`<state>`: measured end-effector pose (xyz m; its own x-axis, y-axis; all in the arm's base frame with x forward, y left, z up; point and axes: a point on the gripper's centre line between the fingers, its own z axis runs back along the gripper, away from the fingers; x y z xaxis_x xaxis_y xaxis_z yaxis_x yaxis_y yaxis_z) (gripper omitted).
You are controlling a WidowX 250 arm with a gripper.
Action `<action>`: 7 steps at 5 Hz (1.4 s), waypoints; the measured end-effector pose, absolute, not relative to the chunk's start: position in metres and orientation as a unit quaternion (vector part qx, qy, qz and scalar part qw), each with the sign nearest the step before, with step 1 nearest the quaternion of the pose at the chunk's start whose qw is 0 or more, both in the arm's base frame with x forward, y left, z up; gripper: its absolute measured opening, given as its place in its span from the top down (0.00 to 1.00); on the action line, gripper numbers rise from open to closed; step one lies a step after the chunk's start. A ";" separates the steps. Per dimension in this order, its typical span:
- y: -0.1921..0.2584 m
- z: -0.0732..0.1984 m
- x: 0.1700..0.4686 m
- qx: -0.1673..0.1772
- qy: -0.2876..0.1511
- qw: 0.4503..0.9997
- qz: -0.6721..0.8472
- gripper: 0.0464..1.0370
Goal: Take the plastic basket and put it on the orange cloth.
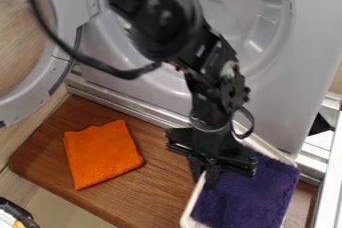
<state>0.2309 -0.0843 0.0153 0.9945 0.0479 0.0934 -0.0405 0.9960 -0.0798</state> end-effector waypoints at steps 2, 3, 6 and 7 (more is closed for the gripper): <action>-0.033 0.032 0.205 -0.049 -0.029 0.996 0.065 0.94; -0.002 0.036 0.207 -0.047 -0.020 0.996 0.076 0.94; 0.060 0.018 0.229 -0.050 -0.005 0.996 0.069 0.94; 0.075 0.005 0.233 -0.052 0.002 0.996 0.070 0.94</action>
<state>0.2325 0.0749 0.0050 0.9902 0.1395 -0.0105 -0.1399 0.9847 -0.1041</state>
